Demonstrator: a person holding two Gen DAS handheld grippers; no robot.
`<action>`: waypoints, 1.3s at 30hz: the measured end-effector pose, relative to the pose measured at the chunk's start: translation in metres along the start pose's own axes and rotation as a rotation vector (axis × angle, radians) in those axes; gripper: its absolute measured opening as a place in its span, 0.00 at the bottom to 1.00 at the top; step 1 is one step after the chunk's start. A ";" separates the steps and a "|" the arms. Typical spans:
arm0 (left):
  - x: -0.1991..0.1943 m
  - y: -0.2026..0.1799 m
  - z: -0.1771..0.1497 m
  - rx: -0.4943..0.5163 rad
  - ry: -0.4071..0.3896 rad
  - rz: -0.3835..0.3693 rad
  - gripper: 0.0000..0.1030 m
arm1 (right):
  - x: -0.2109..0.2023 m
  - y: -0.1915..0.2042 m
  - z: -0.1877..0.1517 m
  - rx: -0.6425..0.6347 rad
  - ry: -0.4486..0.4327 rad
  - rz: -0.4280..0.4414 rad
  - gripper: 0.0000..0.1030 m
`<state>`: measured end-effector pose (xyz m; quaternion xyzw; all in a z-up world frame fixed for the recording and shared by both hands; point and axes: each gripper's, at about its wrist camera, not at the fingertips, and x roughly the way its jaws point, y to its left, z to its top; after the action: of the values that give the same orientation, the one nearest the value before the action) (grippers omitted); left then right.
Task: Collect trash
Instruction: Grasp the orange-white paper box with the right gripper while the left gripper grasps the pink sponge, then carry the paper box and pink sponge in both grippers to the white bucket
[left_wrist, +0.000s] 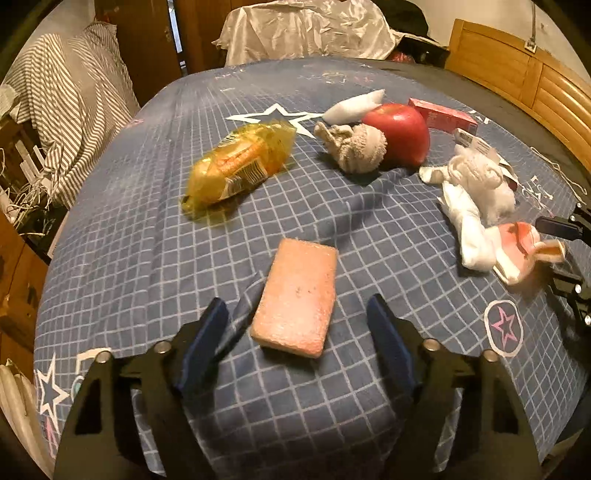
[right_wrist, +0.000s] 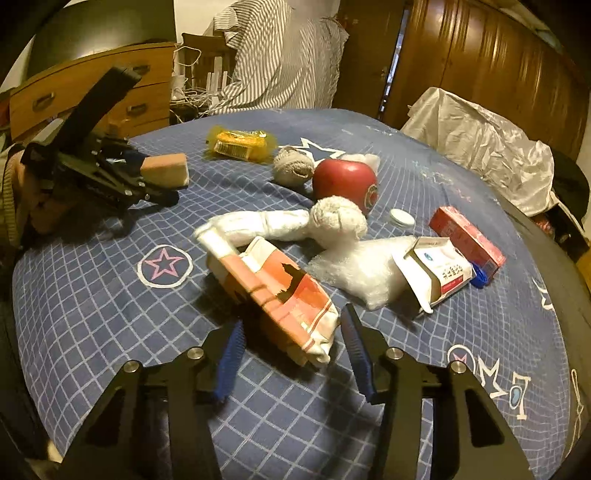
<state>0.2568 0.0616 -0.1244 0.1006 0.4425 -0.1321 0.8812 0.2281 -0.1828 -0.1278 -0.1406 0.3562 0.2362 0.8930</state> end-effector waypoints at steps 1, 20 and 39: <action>-0.001 0.000 0.000 -0.001 -0.004 -0.003 0.64 | -0.001 0.000 0.000 0.004 -0.006 -0.001 0.46; -0.049 -0.017 -0.050 -0.134 -0.064 0.039 0.27 | -0.057 0.007 -0.042 0.292 -0.097 0.001 0.11; -0.099 -0.065 -0.074 -0.138 -0.109 0.031 0.26 | -0.120 0.052 -0.040 0.337 -0.211 0.085 0.12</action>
<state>0.1232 0.0362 -0.0922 0.0392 0.4005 -0.0930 0.9107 0.1021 -0.1938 -0.0761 0.0517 0.3009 0.2243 0.9255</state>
